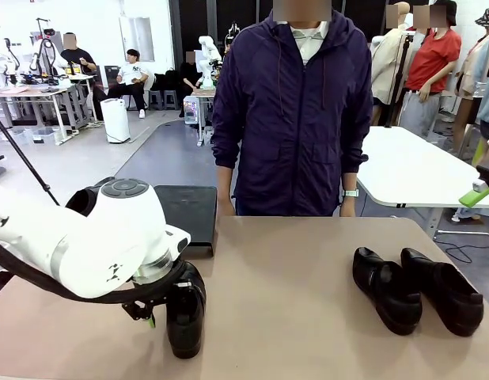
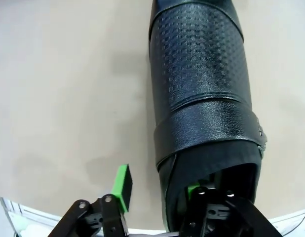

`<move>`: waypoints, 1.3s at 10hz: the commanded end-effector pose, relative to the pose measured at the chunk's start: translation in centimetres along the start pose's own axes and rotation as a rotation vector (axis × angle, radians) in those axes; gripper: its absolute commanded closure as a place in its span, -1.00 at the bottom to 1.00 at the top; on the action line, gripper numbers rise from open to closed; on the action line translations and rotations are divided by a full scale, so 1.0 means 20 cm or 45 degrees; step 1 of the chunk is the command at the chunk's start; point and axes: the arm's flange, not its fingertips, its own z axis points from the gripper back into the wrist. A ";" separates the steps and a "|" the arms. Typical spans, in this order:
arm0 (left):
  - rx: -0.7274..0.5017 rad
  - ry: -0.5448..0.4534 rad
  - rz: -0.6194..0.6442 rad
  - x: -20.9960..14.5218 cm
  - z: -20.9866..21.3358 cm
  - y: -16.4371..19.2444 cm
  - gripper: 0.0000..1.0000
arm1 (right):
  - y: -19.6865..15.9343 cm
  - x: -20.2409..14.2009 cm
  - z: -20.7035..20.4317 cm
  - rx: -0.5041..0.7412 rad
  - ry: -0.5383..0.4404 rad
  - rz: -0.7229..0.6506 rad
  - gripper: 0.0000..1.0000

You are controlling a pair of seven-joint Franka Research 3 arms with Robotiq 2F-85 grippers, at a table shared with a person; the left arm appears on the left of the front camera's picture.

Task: Organize the shoes by placing them on the stand.
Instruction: Place the Shoe from the middle of the table onto the Shoes Stand.

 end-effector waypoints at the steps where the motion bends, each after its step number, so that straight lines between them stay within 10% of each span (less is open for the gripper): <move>1: 0.006 -0.063 0.029 -0.03 0.01 0.03 1.00 | 0.01 0.00 0.01 0.016 0.001 0.018 -1.00; 7: -0.017 -0.175 -0.004 -0.04 0.19 0.02 1.00 | 0.01 0.00 0.01 0.016 0.001 0.018 -1.00; 13: -0.353 -0.262 -0.309 -0.16 0.96 0.07 1.00 | 0.01 0.00 0.01 0.016 0.001 0.018 -1.00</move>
